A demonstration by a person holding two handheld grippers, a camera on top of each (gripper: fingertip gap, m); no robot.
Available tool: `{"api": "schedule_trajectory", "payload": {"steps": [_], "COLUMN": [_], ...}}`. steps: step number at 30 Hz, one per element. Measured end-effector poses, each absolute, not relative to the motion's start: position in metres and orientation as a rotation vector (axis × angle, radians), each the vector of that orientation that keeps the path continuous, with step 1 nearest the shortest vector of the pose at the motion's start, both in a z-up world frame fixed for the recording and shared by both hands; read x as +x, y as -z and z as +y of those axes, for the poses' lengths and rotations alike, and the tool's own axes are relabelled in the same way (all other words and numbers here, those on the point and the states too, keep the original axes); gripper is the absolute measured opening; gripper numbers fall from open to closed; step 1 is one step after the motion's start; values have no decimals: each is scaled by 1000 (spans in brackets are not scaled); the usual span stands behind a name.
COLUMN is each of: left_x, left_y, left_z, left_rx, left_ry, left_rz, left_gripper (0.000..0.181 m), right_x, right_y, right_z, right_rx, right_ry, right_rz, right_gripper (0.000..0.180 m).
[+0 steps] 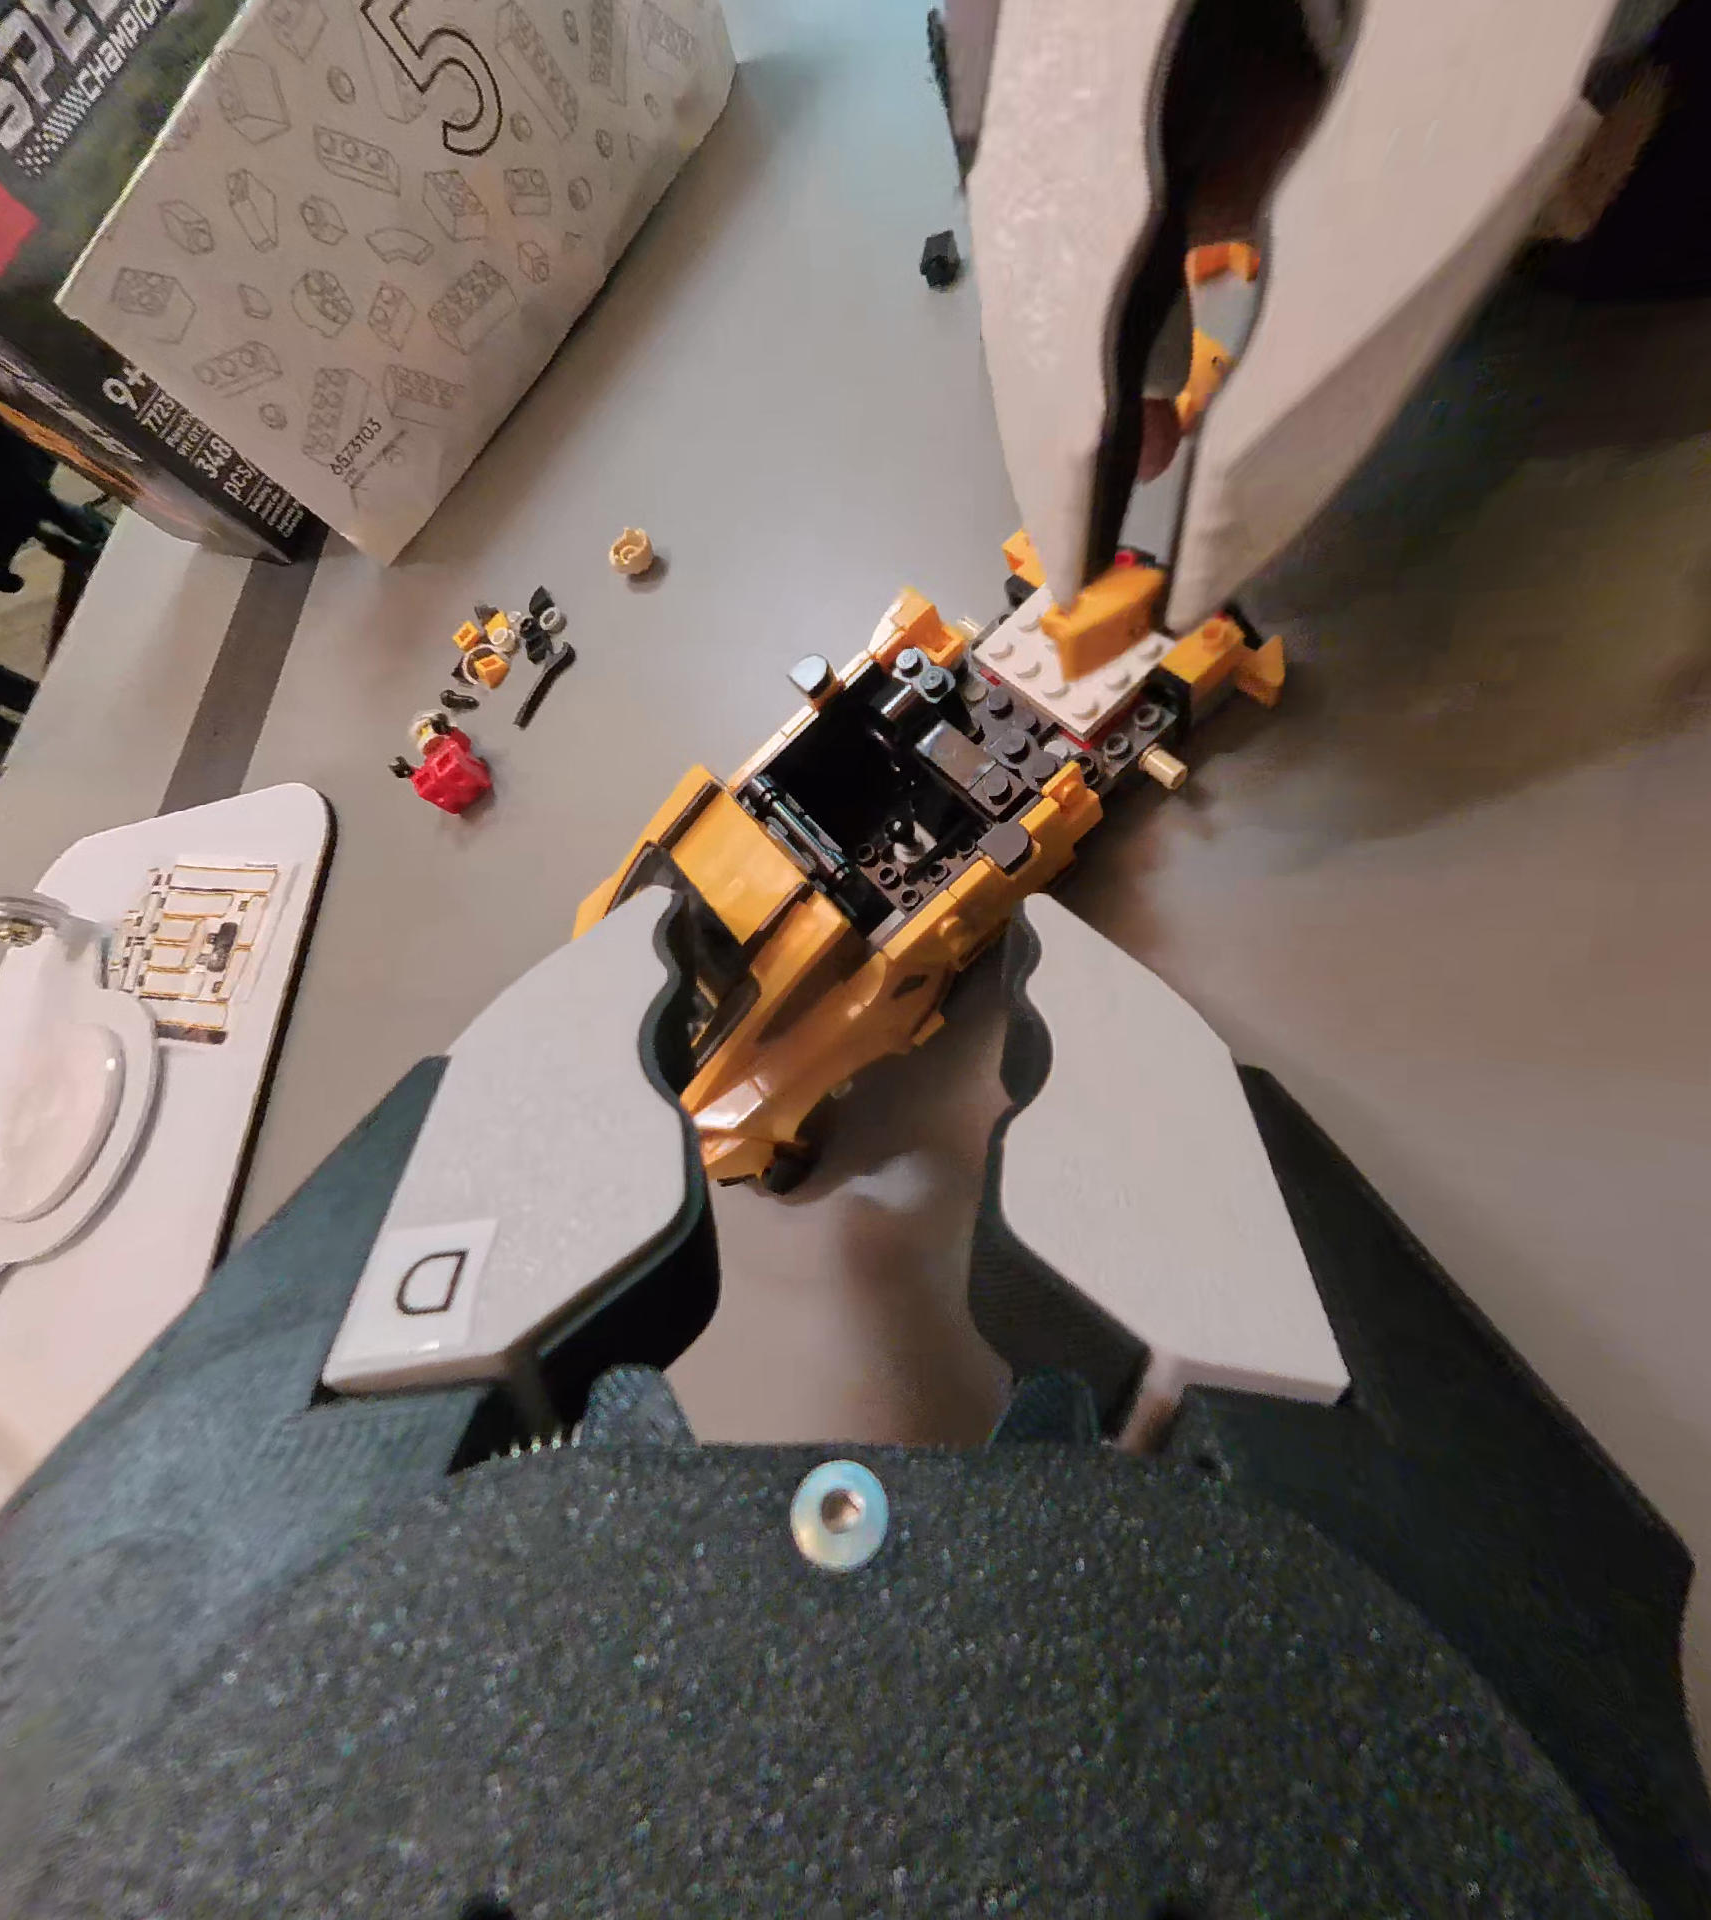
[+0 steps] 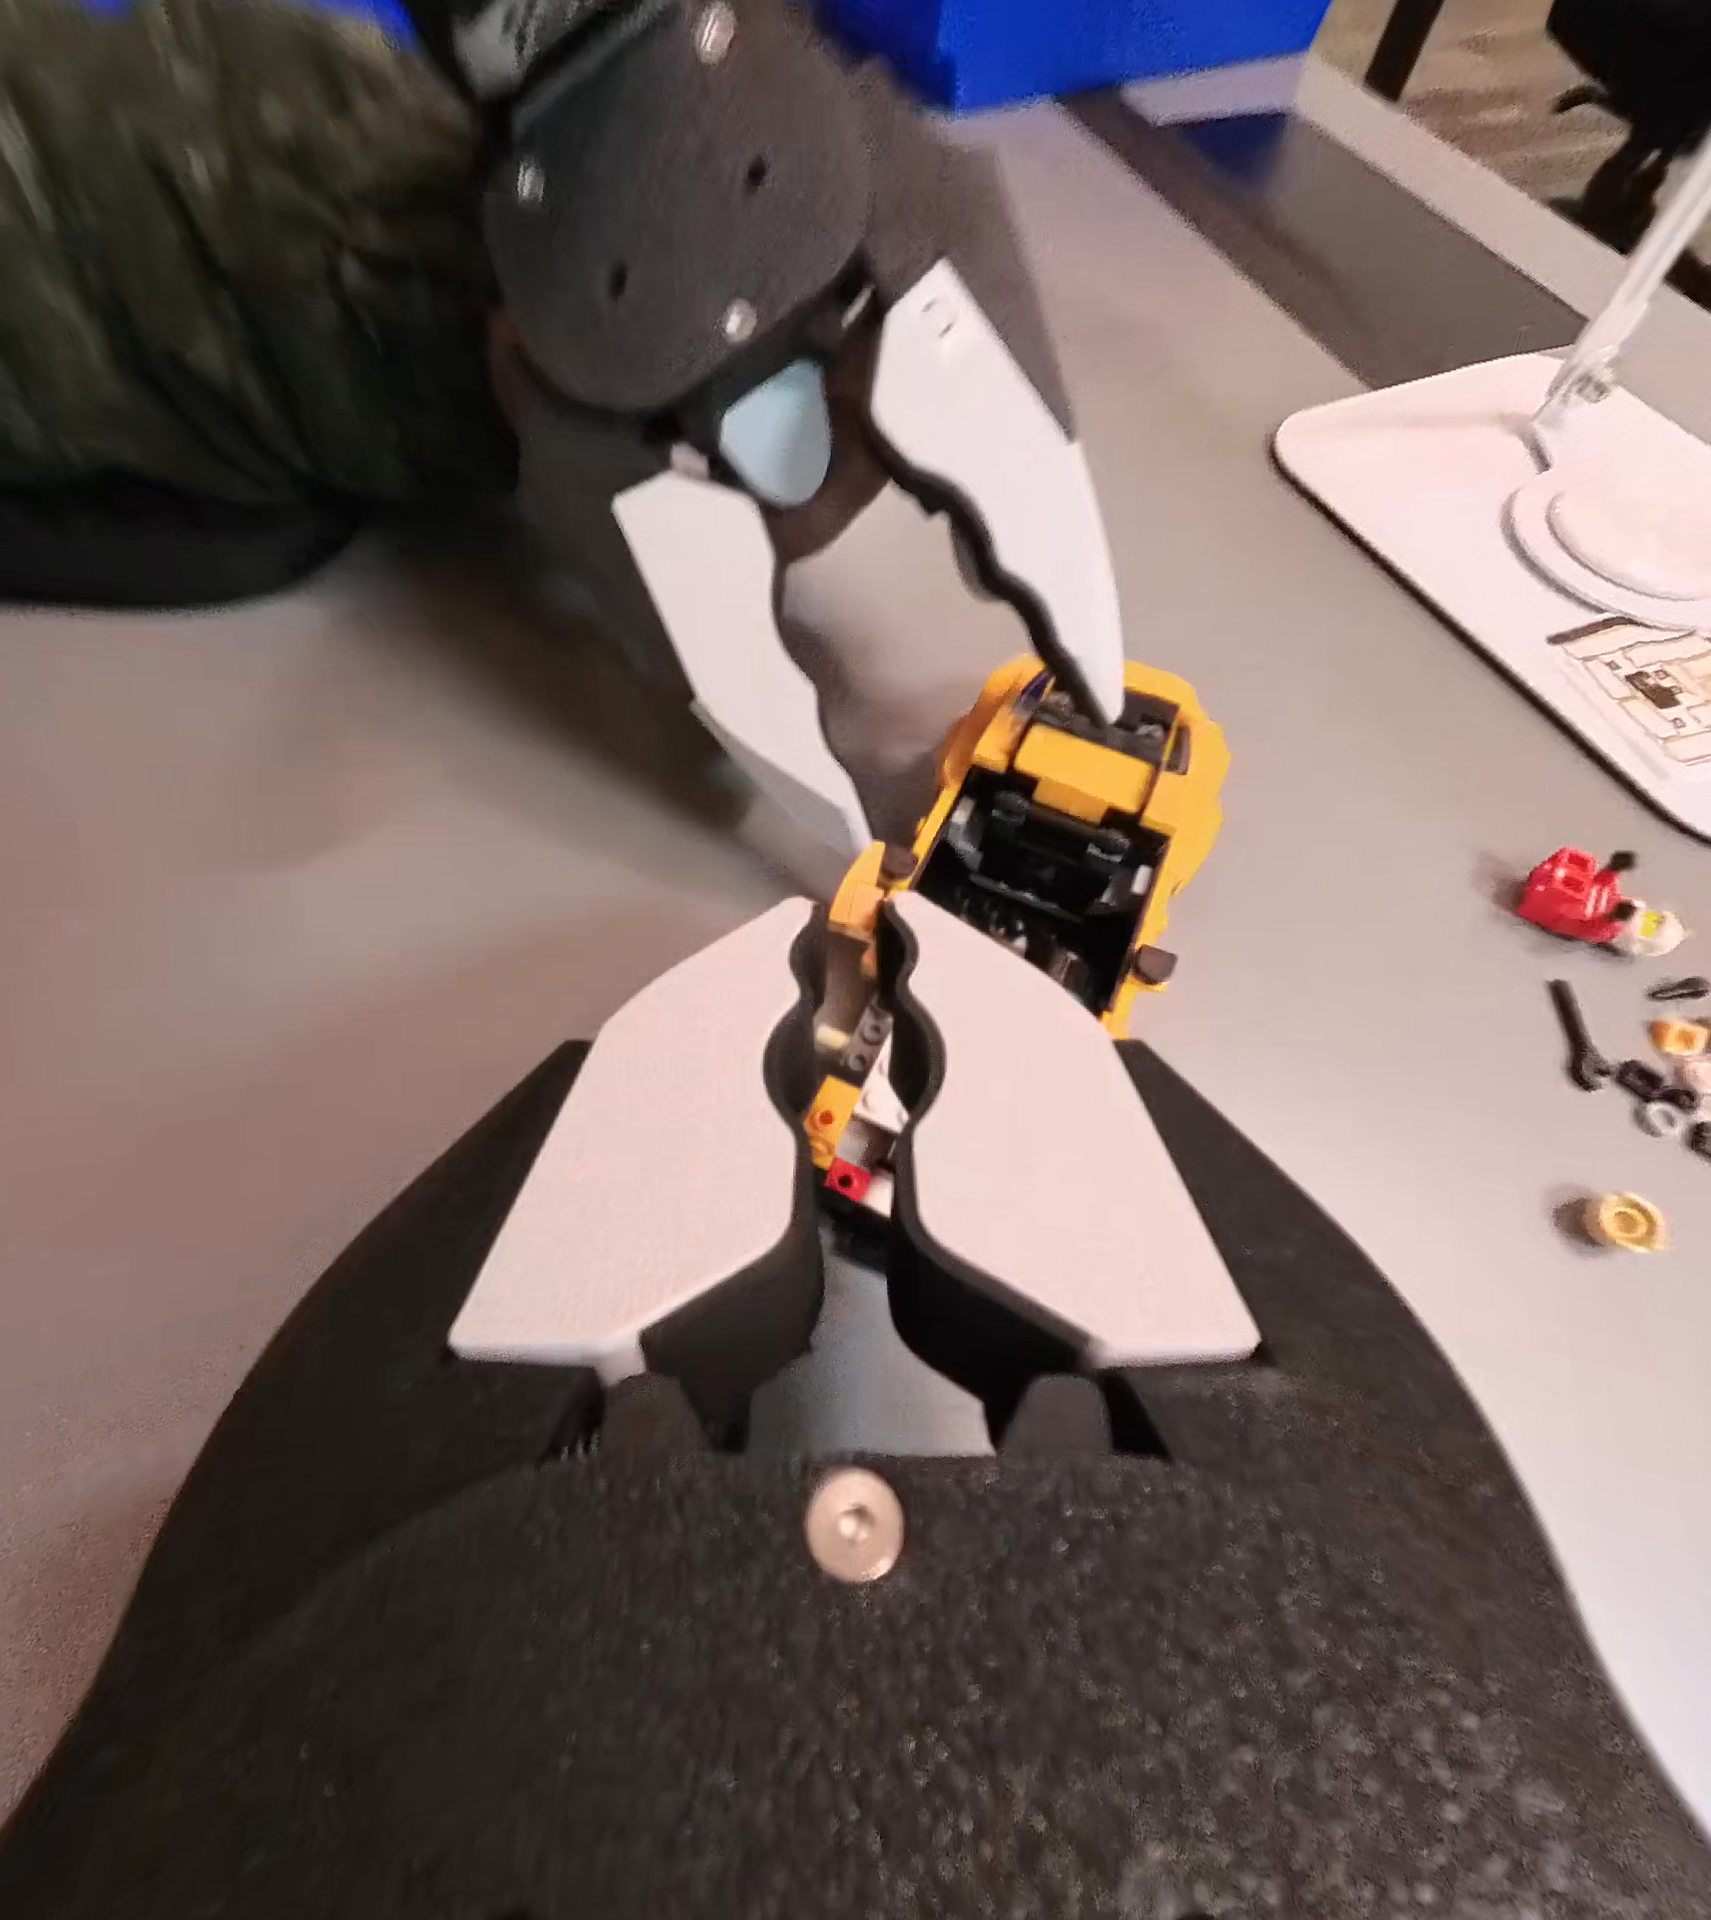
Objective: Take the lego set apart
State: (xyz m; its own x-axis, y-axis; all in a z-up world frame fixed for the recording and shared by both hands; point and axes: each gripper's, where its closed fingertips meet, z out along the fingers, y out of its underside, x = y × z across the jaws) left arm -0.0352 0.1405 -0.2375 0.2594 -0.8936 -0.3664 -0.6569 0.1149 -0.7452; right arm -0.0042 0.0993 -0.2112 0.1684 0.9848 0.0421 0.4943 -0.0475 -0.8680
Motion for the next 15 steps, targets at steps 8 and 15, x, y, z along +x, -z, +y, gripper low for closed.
{"api": "schedule_trajectory", "payload": {"steps": [8,15], "left_x": [-35,-14], "left_y": [203,167], "left_z": [134,115], "left_rx": [-1566,-1520], "left_ry": [549,733], "left_rz": [1311,1187], "left_gripper": [45,32], "right_x": [8,9], "right_y": [165,134], "right_z": [118,109], "right_rx": [-1661,-1552], "right_ry": [-1373,-1948], "right_rz": [-974,-685], "right_gripper": [9,9]}}
